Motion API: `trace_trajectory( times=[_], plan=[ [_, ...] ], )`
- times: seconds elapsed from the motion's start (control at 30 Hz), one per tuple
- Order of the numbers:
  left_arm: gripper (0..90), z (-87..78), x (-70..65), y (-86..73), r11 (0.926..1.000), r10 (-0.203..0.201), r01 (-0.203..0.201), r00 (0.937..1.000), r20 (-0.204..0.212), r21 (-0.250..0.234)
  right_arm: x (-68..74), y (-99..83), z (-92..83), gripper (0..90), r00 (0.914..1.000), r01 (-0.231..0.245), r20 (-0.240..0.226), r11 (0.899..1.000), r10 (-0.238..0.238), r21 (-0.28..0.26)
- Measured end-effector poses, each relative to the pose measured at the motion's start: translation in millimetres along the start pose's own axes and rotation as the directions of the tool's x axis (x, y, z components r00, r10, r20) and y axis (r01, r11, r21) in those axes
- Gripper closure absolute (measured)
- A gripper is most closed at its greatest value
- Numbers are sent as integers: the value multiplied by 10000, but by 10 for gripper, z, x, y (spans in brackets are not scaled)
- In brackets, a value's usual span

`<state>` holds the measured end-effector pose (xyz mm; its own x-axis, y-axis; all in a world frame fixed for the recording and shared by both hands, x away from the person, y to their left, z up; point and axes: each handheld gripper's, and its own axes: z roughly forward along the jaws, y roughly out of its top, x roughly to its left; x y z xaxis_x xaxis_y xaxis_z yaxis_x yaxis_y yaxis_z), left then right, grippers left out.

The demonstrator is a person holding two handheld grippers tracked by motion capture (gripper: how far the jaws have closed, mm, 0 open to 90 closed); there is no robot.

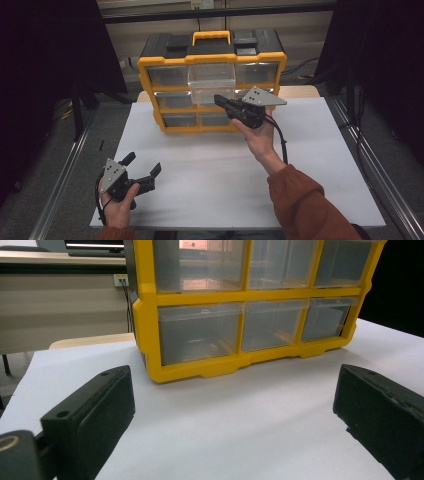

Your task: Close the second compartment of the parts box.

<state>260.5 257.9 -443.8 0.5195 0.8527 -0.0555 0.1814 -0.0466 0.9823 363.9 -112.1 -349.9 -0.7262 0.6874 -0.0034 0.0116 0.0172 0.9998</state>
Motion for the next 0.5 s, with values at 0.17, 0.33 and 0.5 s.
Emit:
trace_trajectory(
  times=[0.17,0.33,0.5],
  plan=[
    [33,-4,-3,3,10000,21,-21,9999,-107,-11,-4,1,6,900,10000,-6,43,10000,6,-43],
    [33,-10,-4,6,10000,48,-47,9999,-164,47,-13,12,15,900,10000,-9,80,10000,10,-48],
    [33,-7,-3,2,10000,62,-61,9999,-87,65,-16,22,23,900,9999,-47,138,10000,47,-16]
  ],
)
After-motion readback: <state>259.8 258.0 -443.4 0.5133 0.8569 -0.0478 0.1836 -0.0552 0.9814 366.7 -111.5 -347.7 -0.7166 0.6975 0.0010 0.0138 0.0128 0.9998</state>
